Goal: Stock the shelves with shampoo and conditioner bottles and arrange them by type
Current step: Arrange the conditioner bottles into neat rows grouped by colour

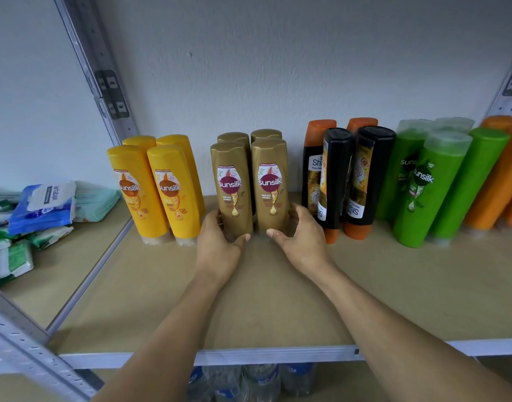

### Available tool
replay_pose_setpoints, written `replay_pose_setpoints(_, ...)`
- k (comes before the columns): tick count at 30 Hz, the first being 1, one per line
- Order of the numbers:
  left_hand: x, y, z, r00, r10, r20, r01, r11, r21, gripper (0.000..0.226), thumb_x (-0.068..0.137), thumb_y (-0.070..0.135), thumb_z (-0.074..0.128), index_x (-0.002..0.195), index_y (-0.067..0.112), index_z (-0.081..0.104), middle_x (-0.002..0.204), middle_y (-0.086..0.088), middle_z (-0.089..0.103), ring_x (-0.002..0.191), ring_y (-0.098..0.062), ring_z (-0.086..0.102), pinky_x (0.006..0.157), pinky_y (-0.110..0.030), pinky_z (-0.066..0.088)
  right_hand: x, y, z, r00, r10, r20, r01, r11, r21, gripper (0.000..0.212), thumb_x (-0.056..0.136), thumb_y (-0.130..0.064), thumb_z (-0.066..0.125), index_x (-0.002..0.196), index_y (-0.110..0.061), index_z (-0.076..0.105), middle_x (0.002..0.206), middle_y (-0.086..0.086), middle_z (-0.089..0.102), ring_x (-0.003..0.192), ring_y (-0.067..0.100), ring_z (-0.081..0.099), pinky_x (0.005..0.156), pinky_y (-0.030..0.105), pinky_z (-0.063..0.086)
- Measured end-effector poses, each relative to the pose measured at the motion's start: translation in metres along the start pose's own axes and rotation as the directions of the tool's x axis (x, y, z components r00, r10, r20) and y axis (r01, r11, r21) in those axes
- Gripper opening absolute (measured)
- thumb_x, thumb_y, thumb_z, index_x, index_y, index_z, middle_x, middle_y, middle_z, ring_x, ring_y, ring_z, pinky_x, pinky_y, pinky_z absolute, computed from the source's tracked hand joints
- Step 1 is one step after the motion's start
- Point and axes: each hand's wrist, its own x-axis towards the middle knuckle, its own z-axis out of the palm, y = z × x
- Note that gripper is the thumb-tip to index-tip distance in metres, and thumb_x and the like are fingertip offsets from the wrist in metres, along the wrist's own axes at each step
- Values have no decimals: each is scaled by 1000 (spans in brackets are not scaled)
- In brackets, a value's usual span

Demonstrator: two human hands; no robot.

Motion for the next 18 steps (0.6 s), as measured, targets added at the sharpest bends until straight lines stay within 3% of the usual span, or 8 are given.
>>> replay_pose_setpoints(3,-15,4,-1,989,77,-127,-71,996,50,63,80,19,83,132,13,48,125,-2,51,115,-21,56,93,-35,52,-13,0,-16,1000,7,12,-7,1000,-23,79,85,-36,80,151,-16,41,136,0,60,126,17,57,104,32,48)
replay_pose_setpoints(6,-36,17,0,967,137,-216,-128,990,56,40,84,8,74,116,13,50,113,-1,46,97,-15,53,82,-30,47,-30,5,-43,998,-46,53,51,994,-97,47,91,-29,75,135,-21,59,103,-10,69,92,0,64,80,9,46)
replay_pose_setpoints(8,-47,25,4,971,170,-167,-170,985,17,35,84,4,69,111,18,52,110,1,48,90,-7,52,77,-22,44,-37,12,-62,996,-83,30,87,985,-147,21,92,-22,73,113,-22,71,84,-13,70,75,-6,62,66,3,42)
replay_pose_setpoints(9,-51,29,7,973,196,-121,-198,980,-3,34,84,3,68,109,20,54,108,3,48,91,-5,53,77,-22,45,-40,15,-72,996,-89,5,89,984,-155,13,91,-19,72,102,-24,73,78,-13,70,72,-6,62,64,4,41)
replay_pose_setpoints(12,-60,43,22,968,249,37,-246,967,-64,35,84,5,71,109,25,56,106,8,51,96,-4,55,83,-24,50,-38,27,-100,988,-80,-131,56,983,-177,15,88,-12,71,89,-26,74,71,-14,69,66,1,63,65,13,45)
replay_pose_setpoints(15,-64,56,41,960,243,139,-227,966,-121,39,85,13,76,114,28,55,109,8,55,99,-6,57,84,-24,52,-31,40,-122,952,-46,-303,6,991,-132,12,88,-11,72,96,-19,73,72,-11,66,63,5,61,63,16,47)
replay_pose_setpoints(18,-60,66,67,969,163,185,-128,974,-186,46,83,19,81,118,28,52,111,7,58,101,-9,60,88,-31,54,-21,54,-129,920,-28,-392,-27,991,-134,25,87,-19,76,110,-14,68,83,-2,67,75,19,65,72,34,54)
